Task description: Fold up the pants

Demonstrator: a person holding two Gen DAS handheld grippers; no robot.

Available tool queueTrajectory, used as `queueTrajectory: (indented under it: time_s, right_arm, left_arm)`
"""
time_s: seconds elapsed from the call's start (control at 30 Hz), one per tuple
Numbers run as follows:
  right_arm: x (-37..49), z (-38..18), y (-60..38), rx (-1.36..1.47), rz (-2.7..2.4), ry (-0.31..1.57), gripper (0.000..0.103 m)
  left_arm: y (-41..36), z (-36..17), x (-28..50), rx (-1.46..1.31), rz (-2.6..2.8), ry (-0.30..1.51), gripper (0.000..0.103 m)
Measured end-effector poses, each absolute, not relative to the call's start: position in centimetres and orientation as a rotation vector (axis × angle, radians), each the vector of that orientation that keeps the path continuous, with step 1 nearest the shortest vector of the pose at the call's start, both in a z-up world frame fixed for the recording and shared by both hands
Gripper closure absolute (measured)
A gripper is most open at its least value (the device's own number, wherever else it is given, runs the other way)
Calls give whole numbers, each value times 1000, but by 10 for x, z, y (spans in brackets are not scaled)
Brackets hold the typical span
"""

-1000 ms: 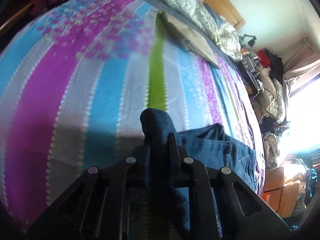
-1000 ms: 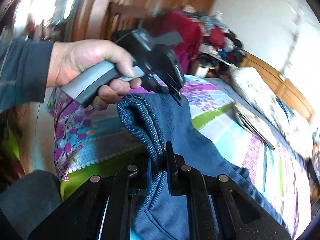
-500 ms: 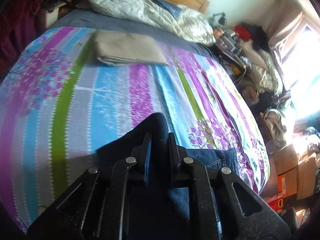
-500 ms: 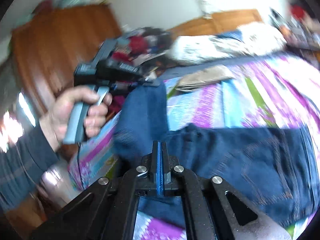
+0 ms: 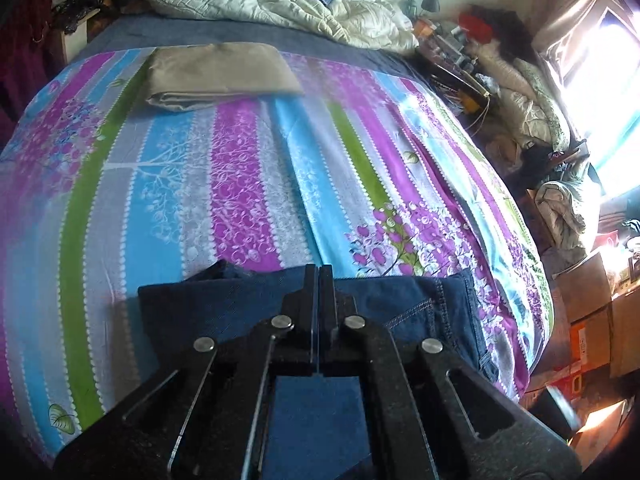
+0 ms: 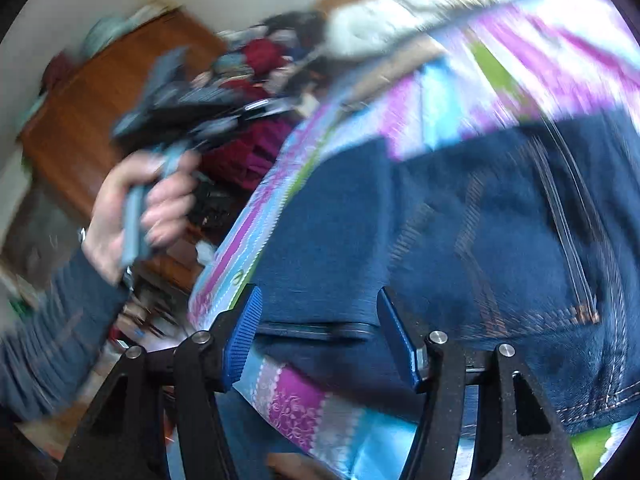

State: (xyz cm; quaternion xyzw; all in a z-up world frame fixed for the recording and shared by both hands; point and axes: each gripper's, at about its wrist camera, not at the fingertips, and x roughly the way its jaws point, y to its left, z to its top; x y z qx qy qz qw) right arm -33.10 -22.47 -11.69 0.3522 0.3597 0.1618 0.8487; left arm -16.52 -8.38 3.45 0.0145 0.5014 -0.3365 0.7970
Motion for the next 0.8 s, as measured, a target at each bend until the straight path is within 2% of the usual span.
queueTrajectory:
  time_s: [0.07,0.17,0.27,0.5,0.67,0.7,0.73,0.8]
  right_arm:
    - [-321,-140,-239,874,361,807,39]
    - [-301,-163,-243,930,376,879,53]
    - [-288,-163,-239,942,429,899,54]
    - [-260,-153,-212,725,403,989,54]
    - [-251,-164,-198,799,497,1005,54]
    - [-252,-165,-199,834,506,993,64]
    - [-254,-163,-200,866,515,979,81]
    - [-265,-153,-197,865,514,922,81]
  left_arm:
    - [-74,30,-168,27,-713,1085,103]
    - [-59,19,-167,3,-697,1111,103]
    - [-51,7,-166,-11,-695,1154,103]
    - [-62,1,-166,21,-730,1194,103]
    - [-80,-11,-167,104,-728,1260,102]
    - [-84,-13,-167,126,-721,1268,102]
    - [-89,-16,-168,148,-714,1278,102]
    - [-95,-17,-169,159,-714,1281,100]
